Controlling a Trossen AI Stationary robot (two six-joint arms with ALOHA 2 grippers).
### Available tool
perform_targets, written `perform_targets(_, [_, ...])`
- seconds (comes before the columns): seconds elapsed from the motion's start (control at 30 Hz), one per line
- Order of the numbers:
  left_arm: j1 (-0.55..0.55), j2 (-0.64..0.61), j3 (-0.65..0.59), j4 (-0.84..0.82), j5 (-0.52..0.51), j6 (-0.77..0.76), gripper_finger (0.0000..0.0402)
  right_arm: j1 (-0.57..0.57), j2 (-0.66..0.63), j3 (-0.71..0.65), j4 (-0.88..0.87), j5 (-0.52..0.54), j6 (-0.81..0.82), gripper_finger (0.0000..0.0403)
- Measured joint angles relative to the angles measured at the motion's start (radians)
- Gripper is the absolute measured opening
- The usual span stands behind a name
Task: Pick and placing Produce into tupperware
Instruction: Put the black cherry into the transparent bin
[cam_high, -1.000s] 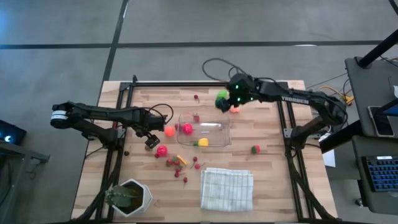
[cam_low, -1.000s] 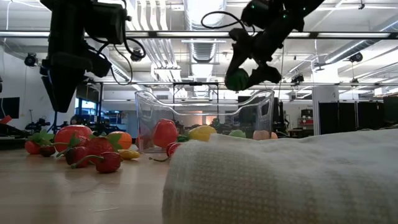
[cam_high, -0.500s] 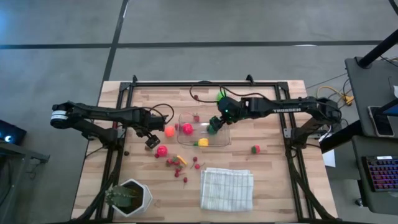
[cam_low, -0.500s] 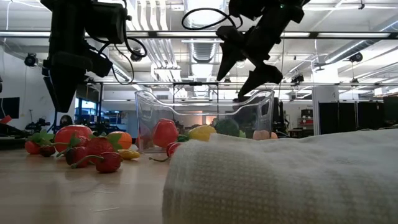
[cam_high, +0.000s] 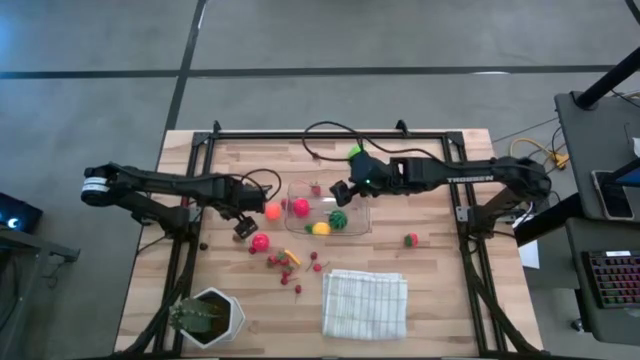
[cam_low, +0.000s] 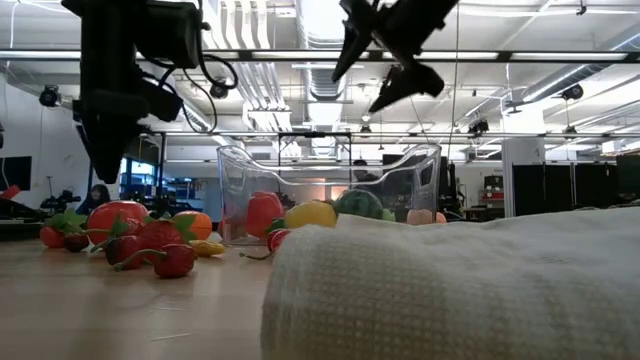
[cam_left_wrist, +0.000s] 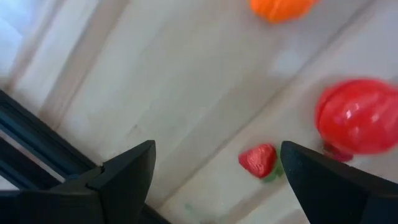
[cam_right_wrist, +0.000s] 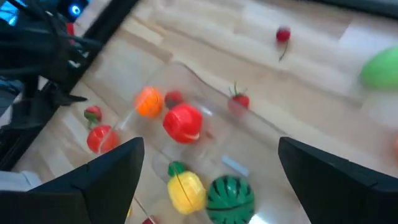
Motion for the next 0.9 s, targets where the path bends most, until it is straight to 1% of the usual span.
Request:
perform_targets(0.07, [-0.018, 0.000, -0.005, 0.026, -0.024, -0.040, 0.0329, 0.017, -0.012, 0.017, -0.012, 0.046, -0.031, 0.0363])
perform_targets(0.13, [-0.035, 0.000, -0.007, 0.062, -0.025, -0.082, 0.0329, 0.023, -0.022, 0.036, -0.048, 0.068, -0.061, 0.0363])
perform_targets(0.23, [-0.054, -0.001, -0.007, 0.108, -0.023, -0.164, 0.0329, 0.021, -0.033, 0.072, -0.167, 0.071, -0.107, 0.0363])
perform_targets(0.37, [-0.058, -0.001, -0.008, 0.136, -0.023, -0.278, 0.0329, 0.014, -0.079, 0.089, -0.332, 0.133, -0.171, 0.0363])
perform_targets(0.43, [-0.058, -0.001, -0.008, 0.153, -0.023, -0.343, 0.0329, -0.002, -0.103, 0.083, -0.379, 0.138, -0.203, 0.0363])
perform_targets(0.53, [-0.058, -0.001, -0.008, 0.211, -0.022, -0.442, 0.0329, -0.035, -0.146, 0.075, -0.403, 0.136, -0.265, 0.0363])
perform_targets(0.67, [-0.056, 0.000, -0.008, 0.366, -0.020, -0.612, 0.0329, -0.072, -0.224, 0.075, -0.374, 0.098, -0.380, 0.0363])
perform_targets(0.83, [-0.053, 0.000, -0.008, 0.612, -0.029, -0.867, 0.0329, -0.078, -0.333, 0.075, -0.385, 0.084, -0.548, 0.0363])
perform_targets(0.9, [-0.049, 0.006, -0.008, 0.683, -0.049, -0.913, 0.0329, -0.077, -0.382, 0.075, -0.395, 0.084, -0.616, 0.0363])
